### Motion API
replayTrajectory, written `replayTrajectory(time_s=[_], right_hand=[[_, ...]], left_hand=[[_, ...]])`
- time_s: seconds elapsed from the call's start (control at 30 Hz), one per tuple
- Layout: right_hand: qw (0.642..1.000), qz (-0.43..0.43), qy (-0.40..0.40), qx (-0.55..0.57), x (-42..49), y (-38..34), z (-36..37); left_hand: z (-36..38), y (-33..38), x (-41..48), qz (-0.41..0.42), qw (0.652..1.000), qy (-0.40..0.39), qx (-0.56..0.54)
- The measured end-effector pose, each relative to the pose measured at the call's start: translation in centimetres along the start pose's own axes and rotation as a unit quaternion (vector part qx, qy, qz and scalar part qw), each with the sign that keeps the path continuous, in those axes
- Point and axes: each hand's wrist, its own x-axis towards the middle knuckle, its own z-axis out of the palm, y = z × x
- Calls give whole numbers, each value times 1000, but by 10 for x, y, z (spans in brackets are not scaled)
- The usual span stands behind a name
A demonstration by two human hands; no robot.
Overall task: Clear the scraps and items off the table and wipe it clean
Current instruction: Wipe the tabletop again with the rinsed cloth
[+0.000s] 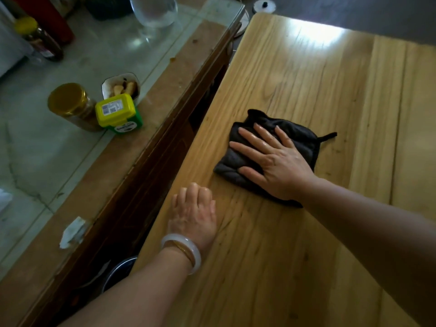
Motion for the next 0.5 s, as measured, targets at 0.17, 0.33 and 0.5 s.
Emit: replayTrajectory(time_s=[0.17, 0.33, 0.5], right_hand=[[986, 166, 27, 7, -4, 35, -5], [978, 203, 22, 53, -42, -2, 2], [999, 36, -32, 25, -119, -34, 19]], left_hand=[[-2, 2, -1, -1, 1000, -7, 9], [-3, 3, -4, -4, 1000, -11, 24], [-3, 4, -2, 0, 999, -20, 42]])
